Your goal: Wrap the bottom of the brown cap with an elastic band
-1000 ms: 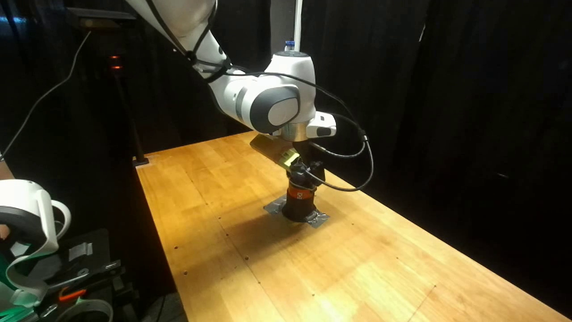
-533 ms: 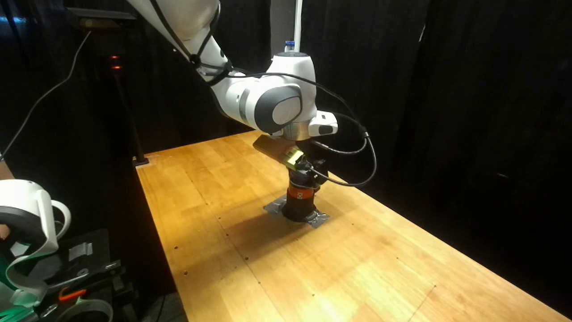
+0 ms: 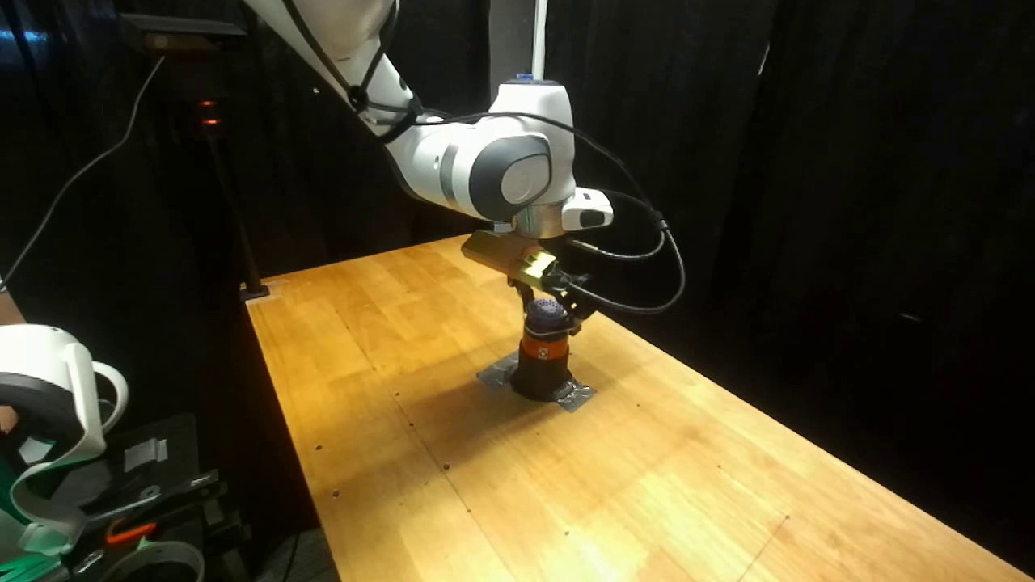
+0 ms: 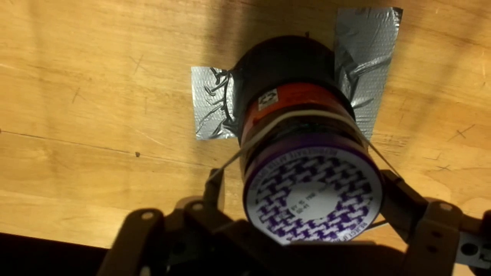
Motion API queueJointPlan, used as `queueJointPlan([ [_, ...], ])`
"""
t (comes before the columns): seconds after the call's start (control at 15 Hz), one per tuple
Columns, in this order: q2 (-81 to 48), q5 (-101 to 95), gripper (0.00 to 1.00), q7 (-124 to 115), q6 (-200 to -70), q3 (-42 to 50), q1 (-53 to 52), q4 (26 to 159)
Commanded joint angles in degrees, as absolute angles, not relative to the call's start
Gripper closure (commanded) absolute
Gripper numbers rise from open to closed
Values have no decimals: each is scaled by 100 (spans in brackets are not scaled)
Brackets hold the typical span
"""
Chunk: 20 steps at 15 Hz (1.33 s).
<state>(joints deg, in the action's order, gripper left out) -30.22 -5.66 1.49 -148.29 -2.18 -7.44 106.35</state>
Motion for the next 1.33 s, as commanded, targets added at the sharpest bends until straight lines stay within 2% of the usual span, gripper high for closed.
queueJointPlan([
  [0.0, -3134, -610, 0, 315, -14431, -271, -697, 10266],
  [0.87, -3808, -782, 0, 574, -13386, -237, -801, 9112],
  [1.27, -3453, -501, 0, 710, -12412, -342, -563, 9540],
])
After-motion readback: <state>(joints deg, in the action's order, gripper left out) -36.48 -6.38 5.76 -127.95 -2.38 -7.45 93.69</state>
